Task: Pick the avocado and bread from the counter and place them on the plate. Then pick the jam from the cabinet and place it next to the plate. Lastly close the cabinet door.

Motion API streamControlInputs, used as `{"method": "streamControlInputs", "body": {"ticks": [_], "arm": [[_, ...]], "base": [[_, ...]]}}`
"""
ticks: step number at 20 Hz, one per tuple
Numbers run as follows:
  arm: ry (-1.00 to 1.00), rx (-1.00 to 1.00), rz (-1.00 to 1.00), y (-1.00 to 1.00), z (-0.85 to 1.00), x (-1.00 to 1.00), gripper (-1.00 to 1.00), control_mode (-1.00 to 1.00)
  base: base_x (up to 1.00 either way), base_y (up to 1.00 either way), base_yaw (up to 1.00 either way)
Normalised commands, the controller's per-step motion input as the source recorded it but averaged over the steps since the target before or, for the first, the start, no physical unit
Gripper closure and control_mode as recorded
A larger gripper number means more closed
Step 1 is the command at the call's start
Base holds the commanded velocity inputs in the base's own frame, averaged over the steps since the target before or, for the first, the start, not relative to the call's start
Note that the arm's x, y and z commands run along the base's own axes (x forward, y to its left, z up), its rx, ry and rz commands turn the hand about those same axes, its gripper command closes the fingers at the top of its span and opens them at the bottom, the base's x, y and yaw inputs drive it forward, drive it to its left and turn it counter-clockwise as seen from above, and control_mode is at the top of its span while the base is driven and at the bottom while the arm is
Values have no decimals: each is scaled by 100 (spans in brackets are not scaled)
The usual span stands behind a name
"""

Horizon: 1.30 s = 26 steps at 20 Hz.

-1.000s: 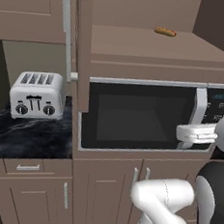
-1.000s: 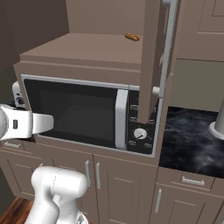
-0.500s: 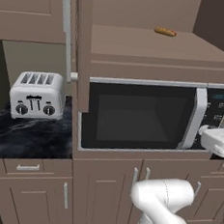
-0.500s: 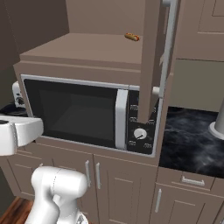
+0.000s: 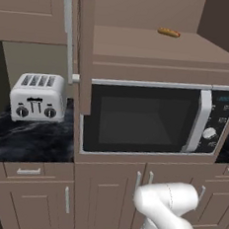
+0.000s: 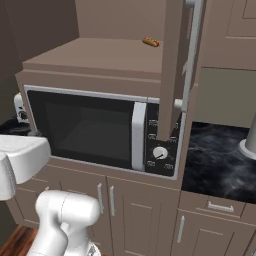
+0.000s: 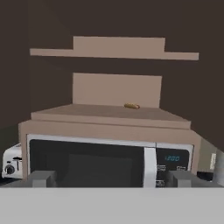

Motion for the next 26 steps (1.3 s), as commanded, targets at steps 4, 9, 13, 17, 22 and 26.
{"method": "streamControlInputs", "body": {"ticks": [4, 9, 13, 17, 22, 26], "arm": [[-16, 0, 2, -39, 41, -44, -100, -100], [-15, 0, 4, -47, 18, -26, -100, -100], [-16, 0, 6, -72, 0, 1, -100, -100], [-21, 0, 8, -78, 0, 5, -100, -100], [-17, 0, 12, -67, -3, 22, -100, -100], [-3, 0, 17, -41, -28, 54, -100, -100]], "base": [[0, 0, 0], [0, 0, 0], [0, 0, 0], [0, 0, 0], [0, 0, 0], [0, 0, 0]]}}
